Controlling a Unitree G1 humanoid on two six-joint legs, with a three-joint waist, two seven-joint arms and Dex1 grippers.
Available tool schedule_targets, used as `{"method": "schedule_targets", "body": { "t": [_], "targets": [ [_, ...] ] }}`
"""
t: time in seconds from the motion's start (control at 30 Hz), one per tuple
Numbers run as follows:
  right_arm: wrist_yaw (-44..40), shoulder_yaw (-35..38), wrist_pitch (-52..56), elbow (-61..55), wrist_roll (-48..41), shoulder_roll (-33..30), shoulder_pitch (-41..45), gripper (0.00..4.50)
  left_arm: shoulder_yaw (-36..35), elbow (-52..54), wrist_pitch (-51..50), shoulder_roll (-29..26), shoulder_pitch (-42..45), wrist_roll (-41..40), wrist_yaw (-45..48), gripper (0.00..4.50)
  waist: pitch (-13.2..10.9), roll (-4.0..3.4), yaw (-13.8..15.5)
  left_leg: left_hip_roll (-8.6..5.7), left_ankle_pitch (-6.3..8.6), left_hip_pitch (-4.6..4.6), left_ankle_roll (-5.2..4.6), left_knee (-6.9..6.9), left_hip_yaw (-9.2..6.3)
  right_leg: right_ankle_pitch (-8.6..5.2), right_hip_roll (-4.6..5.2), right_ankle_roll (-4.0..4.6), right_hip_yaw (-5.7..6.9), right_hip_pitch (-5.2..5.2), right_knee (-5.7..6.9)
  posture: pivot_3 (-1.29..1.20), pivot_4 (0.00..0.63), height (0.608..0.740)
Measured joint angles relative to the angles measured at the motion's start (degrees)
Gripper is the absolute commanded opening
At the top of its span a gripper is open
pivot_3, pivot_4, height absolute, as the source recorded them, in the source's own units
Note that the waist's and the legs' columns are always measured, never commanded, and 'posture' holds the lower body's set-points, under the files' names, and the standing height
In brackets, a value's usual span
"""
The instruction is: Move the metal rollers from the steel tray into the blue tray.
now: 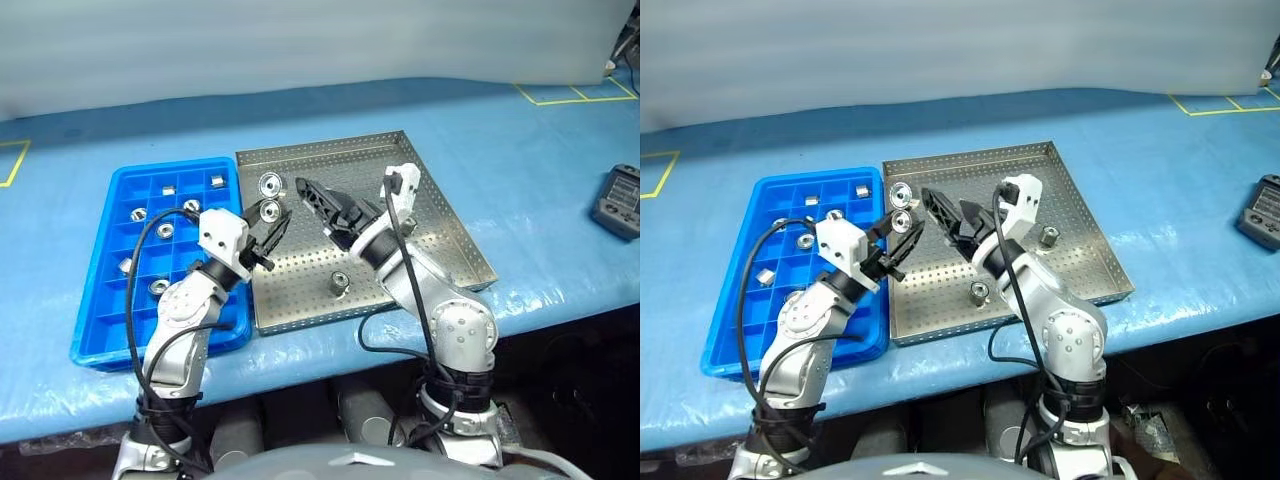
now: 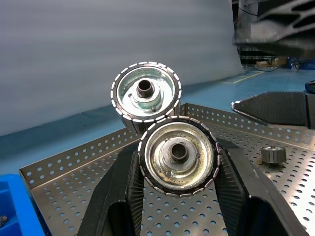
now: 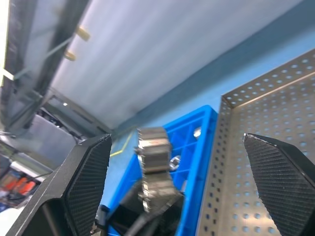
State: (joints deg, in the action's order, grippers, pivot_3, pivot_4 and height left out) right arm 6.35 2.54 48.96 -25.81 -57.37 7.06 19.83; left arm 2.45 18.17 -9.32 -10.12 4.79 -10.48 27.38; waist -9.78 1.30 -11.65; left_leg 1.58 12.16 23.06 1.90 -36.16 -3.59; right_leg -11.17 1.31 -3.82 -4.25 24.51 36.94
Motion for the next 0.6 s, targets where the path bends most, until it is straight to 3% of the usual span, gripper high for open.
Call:
{"method": "schedule_targets", "body": {
  "t": [0.6],
  "targets": [
    [1.2, -2.0, -1.1, 2.7, -3.6, 0.1, 0.5, 4.5, 4.3, 0.2, 0.3, -0.7, -0.9, -3.3, 3.9, 1.7, 0.0, -0.05, 0.1, 0.0, 0.0, 0.03, -0.01, 0.0, 0.0, -0.04, 0.0, 0.07, 0.0, 0.01, -0.05, -0.16, 0.15, 0.74]
  ]
}}
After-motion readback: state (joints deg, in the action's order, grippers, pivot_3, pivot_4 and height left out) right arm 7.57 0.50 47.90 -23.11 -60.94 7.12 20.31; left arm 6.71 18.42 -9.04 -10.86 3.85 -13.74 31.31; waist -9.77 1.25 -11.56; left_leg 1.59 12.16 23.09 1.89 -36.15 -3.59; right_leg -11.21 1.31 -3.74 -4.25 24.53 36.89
